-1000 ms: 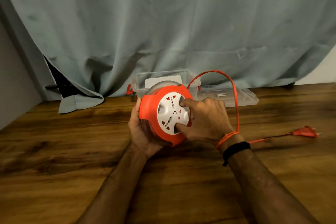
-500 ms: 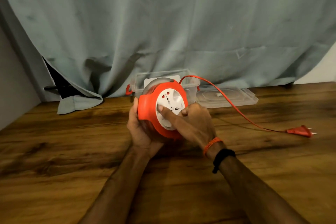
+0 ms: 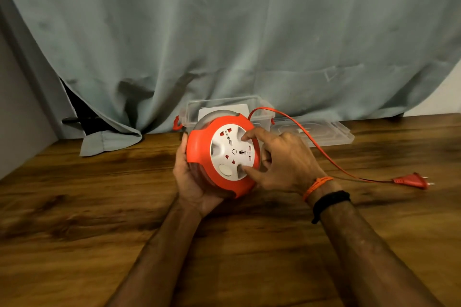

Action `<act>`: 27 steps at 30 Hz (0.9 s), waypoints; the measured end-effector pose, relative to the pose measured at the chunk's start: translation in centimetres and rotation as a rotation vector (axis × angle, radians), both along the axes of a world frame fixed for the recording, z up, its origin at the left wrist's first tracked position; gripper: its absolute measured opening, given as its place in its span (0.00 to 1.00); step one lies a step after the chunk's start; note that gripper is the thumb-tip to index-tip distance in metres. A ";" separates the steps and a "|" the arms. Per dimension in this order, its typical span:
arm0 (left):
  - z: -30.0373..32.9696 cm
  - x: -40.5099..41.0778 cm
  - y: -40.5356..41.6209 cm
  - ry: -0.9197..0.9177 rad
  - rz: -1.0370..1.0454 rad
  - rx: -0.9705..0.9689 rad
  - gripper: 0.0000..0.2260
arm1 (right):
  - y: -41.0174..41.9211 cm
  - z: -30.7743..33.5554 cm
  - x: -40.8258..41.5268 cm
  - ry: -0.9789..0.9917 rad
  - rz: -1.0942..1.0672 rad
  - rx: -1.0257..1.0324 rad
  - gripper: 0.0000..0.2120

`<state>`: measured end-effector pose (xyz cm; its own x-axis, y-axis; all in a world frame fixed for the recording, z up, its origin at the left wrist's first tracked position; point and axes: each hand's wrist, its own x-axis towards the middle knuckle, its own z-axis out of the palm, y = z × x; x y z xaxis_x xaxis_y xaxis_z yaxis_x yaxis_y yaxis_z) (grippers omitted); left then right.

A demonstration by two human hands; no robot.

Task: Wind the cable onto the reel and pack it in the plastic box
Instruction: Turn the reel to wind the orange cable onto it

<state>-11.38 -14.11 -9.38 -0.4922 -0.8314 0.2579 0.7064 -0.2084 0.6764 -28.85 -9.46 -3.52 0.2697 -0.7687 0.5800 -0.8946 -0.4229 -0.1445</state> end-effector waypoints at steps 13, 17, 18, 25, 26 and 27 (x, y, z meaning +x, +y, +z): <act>0.5 0.1 0.4 0.004 -0.154 0.078 0.37 | -0.4 -1.3 0.5 0.103 -0.083 -0.189 0.30; 0.5 -0.5 0.6 0.002 0.048 0.031 0.35 | -0.3 -2.0 1.6 -0.083 -0.193 -0.171 0.30; 0.6 -0.6 0.7 0.014 0.093 0.018 0.34 | -0.2 -2.2 2.1 -0.158 -0.223 -0.127 0.30; 0.8 -1.3 1.0 -0.018 0.313 -0.042 0.37 | -0.4 -2.3 5.3 -1.022 -0.117 0.322 0.19; 0.9 -1.2 1.1 -0.035 0.327 -0.055 0.38 | -0.5 -2.4 5.4 -1.076 -0.106 0.357 0.20; 0.9 -1.1 1.1 -0.047 0.340 -0.059 0.38 | -0.5 -2.4 5.4 -1.094 -0.096 0.368 0.22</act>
<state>-12.51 -13.00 -8.50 -0.2023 -0.9341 0.2942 0.6963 0.0741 0.7140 -23.43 -9.96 -5.90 -0.3069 -0.9295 0.2044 -0.2418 -0.1316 -0.9614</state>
